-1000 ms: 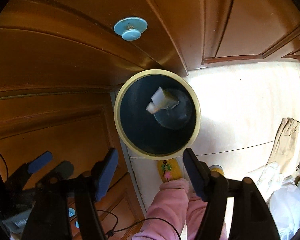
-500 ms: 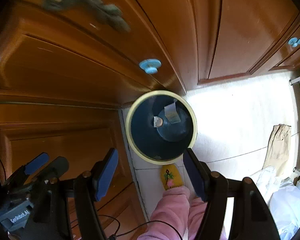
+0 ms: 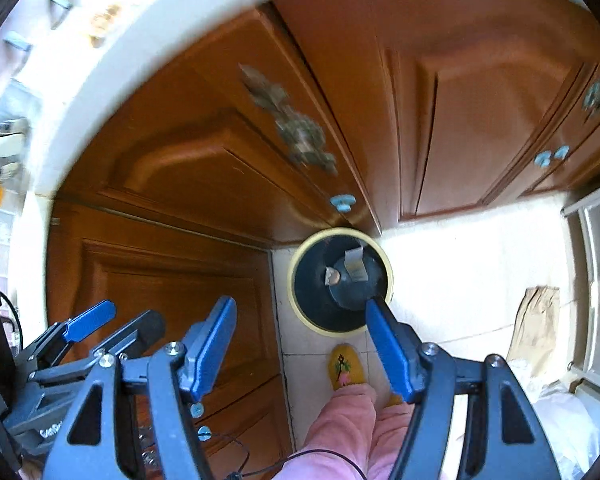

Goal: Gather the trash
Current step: 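Raise both tools from the bin back up to the counter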

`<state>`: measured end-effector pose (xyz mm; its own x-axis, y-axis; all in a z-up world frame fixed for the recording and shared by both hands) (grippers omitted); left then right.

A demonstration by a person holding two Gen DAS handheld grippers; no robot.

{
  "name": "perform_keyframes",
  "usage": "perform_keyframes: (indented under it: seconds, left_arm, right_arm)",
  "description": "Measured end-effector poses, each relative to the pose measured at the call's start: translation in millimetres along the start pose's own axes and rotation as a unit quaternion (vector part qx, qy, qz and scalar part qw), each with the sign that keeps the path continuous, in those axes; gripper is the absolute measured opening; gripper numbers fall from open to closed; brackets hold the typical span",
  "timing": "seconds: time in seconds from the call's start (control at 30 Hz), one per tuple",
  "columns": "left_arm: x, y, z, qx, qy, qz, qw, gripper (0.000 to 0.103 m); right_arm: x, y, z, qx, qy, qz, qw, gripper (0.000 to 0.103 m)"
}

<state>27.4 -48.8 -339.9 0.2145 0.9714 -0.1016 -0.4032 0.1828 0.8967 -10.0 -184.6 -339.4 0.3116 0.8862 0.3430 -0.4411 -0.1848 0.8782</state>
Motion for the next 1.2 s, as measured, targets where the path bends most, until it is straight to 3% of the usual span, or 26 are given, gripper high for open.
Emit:
perform_keyframes:
  seconds: [0.6,0.9,1.2]
  left_arm:
    - [-8,161,100,-0.112,-0.009,0.004,0.9937,0.089]
    - [-16,195,165,-0.159,-0.022,-0.007,0.9871,0.089]
    - [-24,214,243,-0.212,-0.040,-0.020,0.9762,0.089]
  right_arm:
    - [69,151,76,-0.115,0.054,0.047,0.991,0.068]
    - [91,192,126,-0.181,0.057,0.057,0.980,0.068]
    - [123,229,191,-0.269,0.091,0.029,0.958,0.068]
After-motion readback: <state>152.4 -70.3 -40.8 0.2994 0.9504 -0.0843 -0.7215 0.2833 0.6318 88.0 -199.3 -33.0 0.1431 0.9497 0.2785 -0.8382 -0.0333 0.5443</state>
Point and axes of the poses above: each gripper's, at about its wrist camera, not at the fingertips, and y roughly against the way its jaws point, x to its left, z to its top, the point moved 9 cm from there along -y, roughly the way its jaws point, and after that the axes turned 12 degrees about -x, right-handed, at the moved point
